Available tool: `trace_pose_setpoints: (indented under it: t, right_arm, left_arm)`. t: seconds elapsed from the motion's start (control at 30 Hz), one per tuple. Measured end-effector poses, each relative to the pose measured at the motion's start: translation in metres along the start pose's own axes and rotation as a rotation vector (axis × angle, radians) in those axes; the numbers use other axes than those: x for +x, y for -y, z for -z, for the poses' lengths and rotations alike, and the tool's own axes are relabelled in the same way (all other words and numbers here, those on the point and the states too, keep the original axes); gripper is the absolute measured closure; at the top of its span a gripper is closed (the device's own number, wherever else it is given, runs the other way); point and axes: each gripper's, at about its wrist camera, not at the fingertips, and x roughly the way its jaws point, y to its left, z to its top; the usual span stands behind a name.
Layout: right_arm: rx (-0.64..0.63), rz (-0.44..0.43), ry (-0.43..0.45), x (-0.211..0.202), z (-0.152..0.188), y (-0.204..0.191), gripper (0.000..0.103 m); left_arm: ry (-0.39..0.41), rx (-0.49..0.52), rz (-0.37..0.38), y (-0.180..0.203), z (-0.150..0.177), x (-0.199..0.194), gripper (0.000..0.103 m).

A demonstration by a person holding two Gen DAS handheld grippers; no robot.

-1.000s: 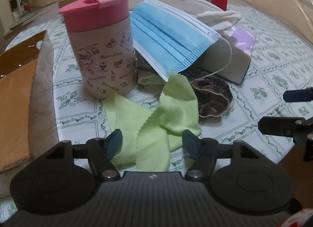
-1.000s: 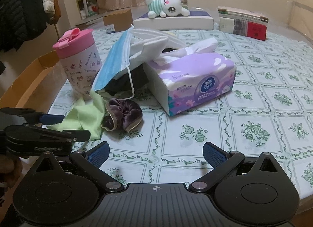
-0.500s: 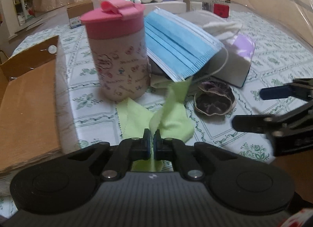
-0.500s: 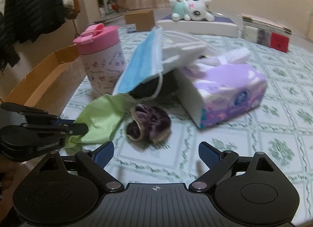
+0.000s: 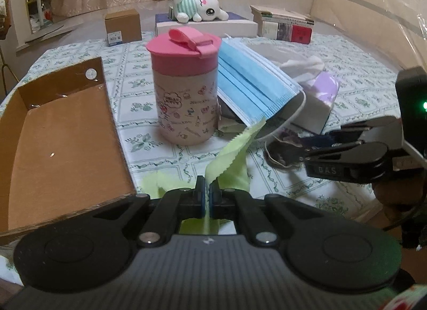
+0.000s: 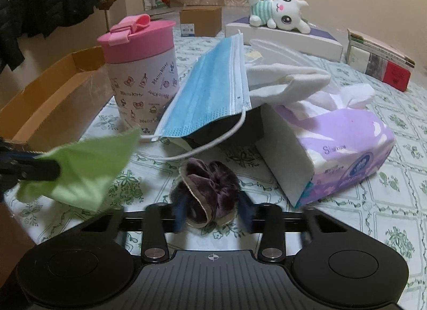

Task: Organize soft objects
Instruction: 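Grasp the green cloth with the left gripper while the right gripper grasps the purple scrunchie, then carry both items to the cardboard tray and open both grippers to drop them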

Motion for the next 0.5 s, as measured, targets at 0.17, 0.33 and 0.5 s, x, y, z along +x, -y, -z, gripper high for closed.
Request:
trace_pose_setpoints:
  t: [0.17,0.33,0.5]
  right_arm:
    - [0.033,0.0,0.0,-0.018,0.006,-0.004,0.083]
    - [0.05,-0.016,-0.007,-0.044,0.015,-0.014,0.084]
    - [0.032,-0.037,0.004,-0.07,0.02,-0.028,0.084]
  left_arm:
    - [0.032,-0.01,-0.001,-0.002,-0.003,-0.013,0.101]
    - [0.073,-0.02,0.003,-0.003,-0.006,-0.03,0.101]
    - [0.109,-0.035,0.0,-0.004,-0.009,-0.049,0.101]
